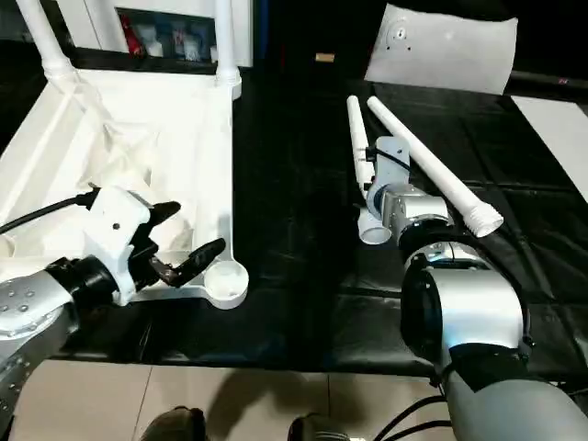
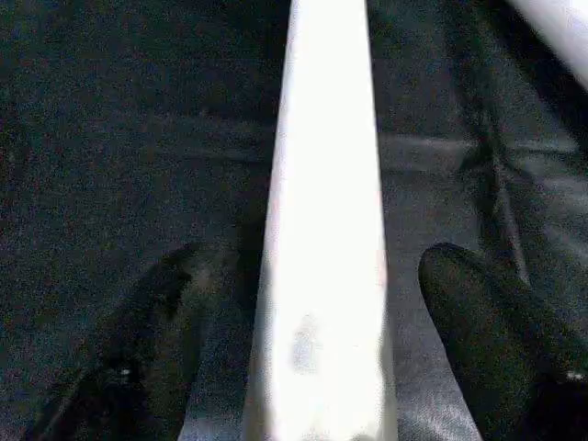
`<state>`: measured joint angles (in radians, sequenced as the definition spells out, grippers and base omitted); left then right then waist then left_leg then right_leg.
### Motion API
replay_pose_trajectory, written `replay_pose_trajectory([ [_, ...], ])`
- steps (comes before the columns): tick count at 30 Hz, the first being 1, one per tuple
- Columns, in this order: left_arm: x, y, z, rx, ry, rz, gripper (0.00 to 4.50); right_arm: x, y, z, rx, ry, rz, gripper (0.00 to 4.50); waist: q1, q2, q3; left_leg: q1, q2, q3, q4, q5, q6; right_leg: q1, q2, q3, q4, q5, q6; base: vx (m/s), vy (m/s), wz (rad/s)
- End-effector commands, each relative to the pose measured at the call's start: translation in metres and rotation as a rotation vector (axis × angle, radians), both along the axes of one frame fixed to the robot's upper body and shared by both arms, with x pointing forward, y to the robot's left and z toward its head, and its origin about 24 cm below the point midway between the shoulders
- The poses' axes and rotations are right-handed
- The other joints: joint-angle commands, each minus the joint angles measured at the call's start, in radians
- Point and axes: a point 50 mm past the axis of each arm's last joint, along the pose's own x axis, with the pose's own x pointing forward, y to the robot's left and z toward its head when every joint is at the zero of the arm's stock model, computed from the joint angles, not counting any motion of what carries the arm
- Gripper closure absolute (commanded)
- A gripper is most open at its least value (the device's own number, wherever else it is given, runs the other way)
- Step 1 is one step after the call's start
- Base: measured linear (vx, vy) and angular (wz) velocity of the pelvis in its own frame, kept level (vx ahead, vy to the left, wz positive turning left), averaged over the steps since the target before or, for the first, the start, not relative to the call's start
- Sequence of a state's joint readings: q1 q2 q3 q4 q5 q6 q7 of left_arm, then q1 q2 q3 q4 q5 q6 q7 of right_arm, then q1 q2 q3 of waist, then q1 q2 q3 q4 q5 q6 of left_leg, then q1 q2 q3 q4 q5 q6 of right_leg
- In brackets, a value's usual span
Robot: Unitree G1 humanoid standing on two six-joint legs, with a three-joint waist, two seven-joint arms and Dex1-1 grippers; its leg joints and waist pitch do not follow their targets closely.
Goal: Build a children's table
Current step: Pick table leg
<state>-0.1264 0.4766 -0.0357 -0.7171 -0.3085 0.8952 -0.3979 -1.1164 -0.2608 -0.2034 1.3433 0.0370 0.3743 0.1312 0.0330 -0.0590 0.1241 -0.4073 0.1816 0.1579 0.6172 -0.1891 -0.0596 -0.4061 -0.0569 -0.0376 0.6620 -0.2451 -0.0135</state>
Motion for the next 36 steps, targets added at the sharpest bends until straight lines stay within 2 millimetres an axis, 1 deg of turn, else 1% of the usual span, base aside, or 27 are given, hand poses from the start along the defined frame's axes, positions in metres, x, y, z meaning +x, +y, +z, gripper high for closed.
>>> replay_pose_trajectory([
  [1, -0.002, 0.000, 0.003, 0.003, -0.005, -0.002, 0.00, -0.004, -0.003, -0.005, 0.017, 0.058, -0.005, 0.75, -0.002, 0.012, -0.056, 0.023, 0.038, 0.004, -0.074, -0.067, 0.010, 0.046, -0.062, 0.044, -0.069, 0.060, -0.242, 0.000, 0.000, 0.00],
  [3, -0.003, 0.000, 0.003, 0.006, -0.002, -0.005, 0.00, -0.005, -0.001, -0.006, 0.046, 0.088, 0.002, 0.75, -0.002, 0.010, -0.056, 0.025, 0.038, 0.004, -0.074, -0.069, 0.004, 0.046, -0.062, 0.044, -0.069, 0.058, -0.240, 0.000, 0.000, 0.00],
  [5, -0.004, 0.000, 0.002, 0.011, 0.003, -0.012, 0.00, -0.007, 0.001, -0.008, 0.100, 0.113, -0.003, 1.01, -0.001, 0.011, -0.055, 0.025, 0.039, 0.004, -0.074, -0.060, 0.004, 0.045, -0.063, 0.045, -0.068, 0.074, -0.242, 0.000, 0.000, 0.00],
  [6, -0.004, -0.001, 0.002, 0.012, 0.006, -0.016, 0.00, -0.007, 0.002, -0.008, 0.137, 0.127, -0.009, 1.08, 0.000, 0.010, -0.056, 0.025, 0.039, 0.004, -0.074, -0.053, 0.004, 0.046, -0.062, 0.045, -0.066, 0.088, -0.243, 0.000, 0.000, 0.00],
  [7, -0.004, -0.002, 0.002, 0.012, 0.008, -0.019, 0.00, -0.008, 0.003, -0.009, 0.161, 0.135, -0.012, 1.12, 0.001, 0.008, -0.057, 0.025, 0.039, 0.005, -0.074, -0.047, 0.006, 0.048, -0.063, 0.045, -0.065, 0.097, -0.244, 0.000, 0.000, 0.00],
  [8, -0.004, -0.002, 0.002, 0.012, 0.008, -0.019, 0.00, -0.008, 0.003, -0.009, 0.161, 0.135, -0.012, 1.12, 0.001, 0.008, -0.056, 0.025, 0.038, 0.005, -0.074, -0.047, 0.006, 0.047, -0.063, 0.045, -0.066, 0.097, -0.244, 0.000, 0.000, 0.00],
  [9, -0.004, -0.002, 0.002, 0.013, 0.009, -0.023, 0.00, -0.008, 0.003, -0.009, 0.184, 0.140, -0.019, 1.43, 0.001, 0.009, -0.058, 0.025, 0.039, 0.005, -0.074, -0.048, 0.003, 0.048, -0.063, 0.045, -0.066, 0.095, -0.245, 0.000, 0.000, 0.00],
  [12, -0.004, -0.002, 0.003, 0.013, 0.010, -0.025, 0.00, -0.009, 0.003, -0.009, 0.199, 0.144, -0.024, 1.52, 0.001, 0.007, -0.056, 0.025, 0.039, 0.006, -0.075, -0.061, -0.002, 0.047, -0.065, 0.045, -0.068, 0.074, -0.245, 0.000, 0.000, 0.00],
  [13, -0.004, -0.002, 0.003, 0.014, 0.011, -0.028, 0.00, -0.009, 0.002, -0.009, 0.211, 0.151, -0.024, 1.58, 0.001, 0.008, -0.058, 0.026, 0.039, 0.005, -0.075, -0.064, -0.004, 0.048, -0.065, 0.045, -0.068, 0.068, -0.246, 0.000, 0.000, 0.00],
  [16, -0.003, -0.004, 0.003, 0.021, 0.016, -0.052, 0.00, -0.011, -0.003, -0.009, 0.221, 0.171, -0.027, 1.90, 0.002, 0.008, -0.060, 0.027, 0.039, 0.006, -0.075, -0.070, -0.013, 0.049, -0.065, 0.045, -0.069, 0.054, -0.243, 0.000, 0.000, 0.00],
  [18, -0.002, -0.005, 0.002, 0.022, 0.020, -0.064, 0.00, -0.010, -0.003, -0.006, 0.225, 0.170, -0.007, 1.98, 0.002, 0.009, -0.066, 0.025, 0.038, 0.006, -0.072, -0.050, -0.013, 0.052, -0.064, 0.044, -0.066, 0.080, -0.246, 0.000, 0.000, 0.00],
  [19, -0.001, -0.005, 0.002, 0.022, 0.021, -0.065, 0.00, -0.010, -0.003, -0.006, 0.225, 0.170, -0.005, 2.06, 0.002, 0.009, -0.067, 0.024, 0.038, 0.006, -0.071, -0.041, -0.009, 0.053, -0.065, 0.044, -0.065, 0.093, -0.249, 0.000, 0.000, 0.00],
  [20, -0.001, -0.005, 0.002, 0.022, 0.021, -0.067, 0.00, -0.010, -0.003, -0.006, 0.225, 0.168, -0.005, 2.25, 0.003, 0.009, -0.067, 0.024, 0.038, 0.006, -0.071, -0.037, -0.008, 0.053, -0.065, 0.045, -0.065, 0.097, -0.251, 0.000, 0.000, 0.00],
  [21, 0.000, -0.005, 0.002, 0.023, 0.020, -0.068, 0.00, -0.010, -0.003, -0.005, 0.224, 0.164, -0.006, 2.35, 0.003, 0.009, -0.070, 0.025, 0.039, 0.007, -0.070, -0.033, -0.006, 0.053, -0.066, 0.044, -0.064, 0.103, -0.255, 0.000, 0.000, 0.00],
  [22, 0.000, -0.006, 0.002, 0.023, 0.020, -0.069, 0.00, -0.009, -0.003, -0.004, 0.222, 0.160, -0.007, 2.35, 0.003, 0.008, -0.074, 0.026, 0.039, 0.007, -0.068, -0.023, -0.003, 0.055, -0.066, 0.044, -0.062, 0.116, -0.260, 0.000, 0.000, 0.00],
  [23, 0.002, -0.006, 0.003, 0.026, 0.013, -0.069, 0.00, -0.008, -0.004, -0.003, 0.226, 0.144, -0.013, 2.50, 0.004, 0.005, -0.077, 0.026, 0.039, 0.008, -0.067, -0.018, -0.001, 0.056, -0.066, 0.044, -0.062, 0.122, -0.261, 0.000, 0.000, 0.00],
  [25, 0.003, -0.006, 0.003, 0.027, 0.009, -0.068, 0.00, -0.007, -0.004, -0.002, 0.225, 0.137, -0.012, 2.58, 0.006, 0.006, -0.078, 0.025, 0.038, 0.008, -0.066, -0.003, 0.005, 0.057, -0.066, 0.044, -0.060, 0.137, -0.265, 0.000, 0.000, 0.00],
  [26, 0.004, -0.006, 0.003, 0.027, 0.008, -0.067, 0.00, -0.007, -0.004, 0.000, 0.223, 0.133, -0.008, 2.58, 0.006, 0.006, -0.083, 0.024, 0.038, 0.009, -0.064, 0.009, 0.008, 0.059, -0.065, 0.044, -0.057, 0.155, -0.269, 0.000, 0.000, 0.00],
  [27, 0.004, -0.006, 0.003, 0.027, 0.007, -0.068, 0.00, -0.007, -0.003, 0.000, 0.226, 0.131, -0.006, 2.62, 0.006, 0.008, -0.088, 0.025, 0.037, 0.009, -0.062, 0.017, 0.011, 0.061, -0.065, 0.043, -0.055, 0.168, -0.272, 0.000, 0.000, 0.00],
  [28, 0.005, -0.006, 0.003, 0.027, 0.007, -0.068, 0.00, -0.006, -0.003, 0.000, 0.226, 0.130, -0.006, 2.63, 0.007, 0.008, -0.088, 0.024, 0.037, 0.009, -0.062, 0.018, 0.013, 0.061, -0.065, 0.043, -0.055, 0.174, -0.274, 0.000, 0.000, 0.00],
  [30, 0.007, -0.006, 0.003, 0.028, 0.003, -0.067, 0.00, -0.006, -0.003, 0.001, 0.228, 0.125, -0.005, 2.64, 0.008, 0.009, -0.092, 0.025, 0.037, 0.010, -0.060, 0.023, 0.015, 0.062, -0.064, 0.042, -0.053, 0.188, -0.279, 0.000, 0.000, 0.00],
  [31, 0.008, -0.006, 0.003, 0.030, 0.000, -0.066, 0.00, -0.006, -0.003, 0.001, 0.237, 0.120, -0.006, 2.64, 0.010, 0.013, -0.096, 0.025, 0.037, 0.009, -0.058, 0.027, 0.015, 0.064, -0.064, 0.042, -0.052, 0.198, -0.282, 0.000, 0.000, 0.00],
  [32, 0.008, -0.006, 0.003, 0.030, 0.000, -0.066, 0.00, -0.006, -0.003, 0.001, 0.237, 0.120, -0.006, 2.64, 0.010, 0.011, -0.096, 0.025, 0.037, 0.009, -0.058, 0.028, 0.017, 0.063, -0.064, 0.041, -0.052, 0.200, -0.282, 0.000, 0.000, 0.00],
  [33, 0.011, -0.005, 0.003, 0.026, -0.004, -0.062, 0.00, -0.003, -0.001, 0.006, 0.264, 0.086, -0.008, 2.64, 0.013, 0.019, -0.101, 0.025, 0.036, 0.008, -0.056, 0.033, 0.015, 0.066, -0.065, 0.041, -0.048, 0.209, -0.285, 0.000, 0.000, 0.00],
  [34, 0.011, -0.005, 0.003, 0.026, -0.004, -0.062, 0.00, -0.003, -0.001, 0.006, 0.264, 0.086, -0.008, 2.64, 0.012, 0.022, -0.105, 0.027, 0.036, 0.009, -0.054, 0.032, 0.014, 0.064, -0.063, 0.040, -0.049, 0.222, -0.289, 0.000, 0.000, 0.00],
  [35, 0.012, -0.005, 0.003, 0.020, -0.009, -0.057, 0.00, -0.001, 0.000, 0.011, 0.278, 0.057, 0.002, 2.64, 0.013, 0.023, -0.106, 0.026, 0.035, 0.008, -0.054, 0.032, 0.014, 0.067, -0.063, 0.040, -0.048, 0.225, -0.291, 0.000, 0.000, 0.00],
  [36, 0.017, -0.004, 0.004, 0.007, -0.023, -0.031, 0.00, 0.006, 0.003, 0.025, 0.317, -0.034, 0.024, 2.64, 0.014, 0.030, -0.112, 0.026, 0.035, 0.008, -0.052, 0.028, 0.015, 0.068, -0.064, 0.039, -0.048, 0.236, -0.295, 0.000, 0.000, 0.00],
])
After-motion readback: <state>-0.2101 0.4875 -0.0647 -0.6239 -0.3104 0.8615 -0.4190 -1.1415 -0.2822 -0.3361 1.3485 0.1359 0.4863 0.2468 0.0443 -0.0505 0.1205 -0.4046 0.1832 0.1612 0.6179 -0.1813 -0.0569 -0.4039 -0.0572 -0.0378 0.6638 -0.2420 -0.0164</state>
